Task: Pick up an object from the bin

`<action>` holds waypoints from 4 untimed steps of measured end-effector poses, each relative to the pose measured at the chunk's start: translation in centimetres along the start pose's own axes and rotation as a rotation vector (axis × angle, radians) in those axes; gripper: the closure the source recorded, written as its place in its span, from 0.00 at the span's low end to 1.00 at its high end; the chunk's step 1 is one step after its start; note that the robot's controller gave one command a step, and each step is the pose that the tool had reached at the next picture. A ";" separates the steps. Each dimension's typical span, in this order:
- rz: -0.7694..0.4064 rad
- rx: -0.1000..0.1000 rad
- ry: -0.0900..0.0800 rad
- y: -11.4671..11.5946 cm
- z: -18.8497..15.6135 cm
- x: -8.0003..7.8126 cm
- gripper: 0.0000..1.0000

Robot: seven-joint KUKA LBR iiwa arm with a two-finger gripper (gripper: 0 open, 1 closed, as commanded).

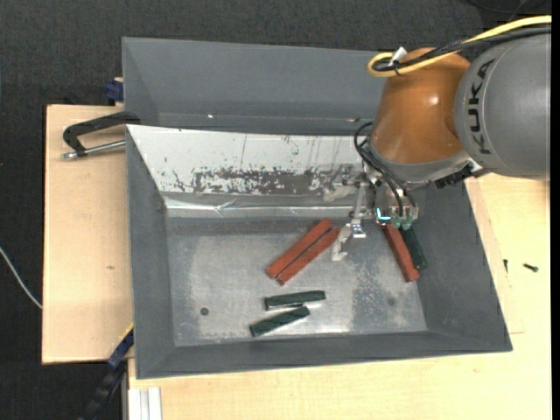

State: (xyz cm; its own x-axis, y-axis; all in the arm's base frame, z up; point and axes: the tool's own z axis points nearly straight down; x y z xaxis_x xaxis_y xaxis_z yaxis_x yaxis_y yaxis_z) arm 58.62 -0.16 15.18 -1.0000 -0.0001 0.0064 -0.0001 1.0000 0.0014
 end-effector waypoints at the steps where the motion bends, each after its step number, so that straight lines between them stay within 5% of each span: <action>1: 0.000 0.000 -0.008 0.0 -0.4 -0.2 0.00; 2: -0.338 0.004 -0.018 0.5 7.0 0.0 1.00; 3: -0.338 0.005 -0.015 0.4 7.4 0.2 0.00; 4: -0.338 0.002 -0.025 0.6 7.2 -0.1 1.00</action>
Offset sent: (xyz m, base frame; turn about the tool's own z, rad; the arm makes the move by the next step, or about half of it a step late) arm -0.0067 0.0044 -0.0818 -0.3392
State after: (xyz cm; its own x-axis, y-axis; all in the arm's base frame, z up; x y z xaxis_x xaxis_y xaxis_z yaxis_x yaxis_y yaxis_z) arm 58.64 0.48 7.95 -0.9434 -0.3312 -0.0188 -0.3312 0.9435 -0.0029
